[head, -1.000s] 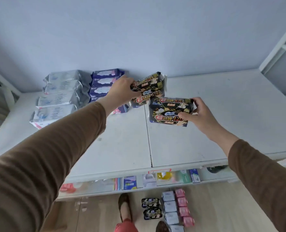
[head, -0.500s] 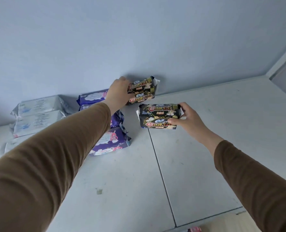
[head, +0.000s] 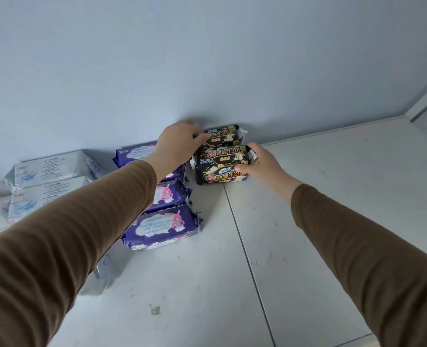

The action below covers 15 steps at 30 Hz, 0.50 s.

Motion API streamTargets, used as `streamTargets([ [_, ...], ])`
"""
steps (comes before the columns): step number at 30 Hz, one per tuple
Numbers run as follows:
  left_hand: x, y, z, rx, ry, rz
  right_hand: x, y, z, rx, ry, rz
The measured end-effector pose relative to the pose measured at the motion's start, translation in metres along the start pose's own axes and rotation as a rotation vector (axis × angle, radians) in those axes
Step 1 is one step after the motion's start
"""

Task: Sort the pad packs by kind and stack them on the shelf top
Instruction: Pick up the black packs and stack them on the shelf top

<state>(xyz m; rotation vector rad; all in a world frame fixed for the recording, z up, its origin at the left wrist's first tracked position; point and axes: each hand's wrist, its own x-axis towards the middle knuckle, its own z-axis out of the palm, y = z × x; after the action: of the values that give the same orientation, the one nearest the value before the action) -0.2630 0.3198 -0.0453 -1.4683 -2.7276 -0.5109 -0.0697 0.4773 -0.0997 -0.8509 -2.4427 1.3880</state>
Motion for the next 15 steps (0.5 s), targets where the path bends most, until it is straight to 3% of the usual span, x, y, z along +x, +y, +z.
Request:
streamTargets([
  [8, -0.05, 0.014, -0.011, -0.068, 0.113, -0.065, -0.007, 0.0, 0.006, 0.022, 0.111, 0.034],
  [12, -0.097, 0.044, -0.017, -0.049, 0.156, -0.091, -0.049, 0.003, -0.005, -0.024, 0.168, 0.028],
  [15, -0.146, 0.078, -0.017, -0.077, 0.174, -0.125, -0.102, 0.007, -0.016, -0.064, 0.121, -0.015],
])
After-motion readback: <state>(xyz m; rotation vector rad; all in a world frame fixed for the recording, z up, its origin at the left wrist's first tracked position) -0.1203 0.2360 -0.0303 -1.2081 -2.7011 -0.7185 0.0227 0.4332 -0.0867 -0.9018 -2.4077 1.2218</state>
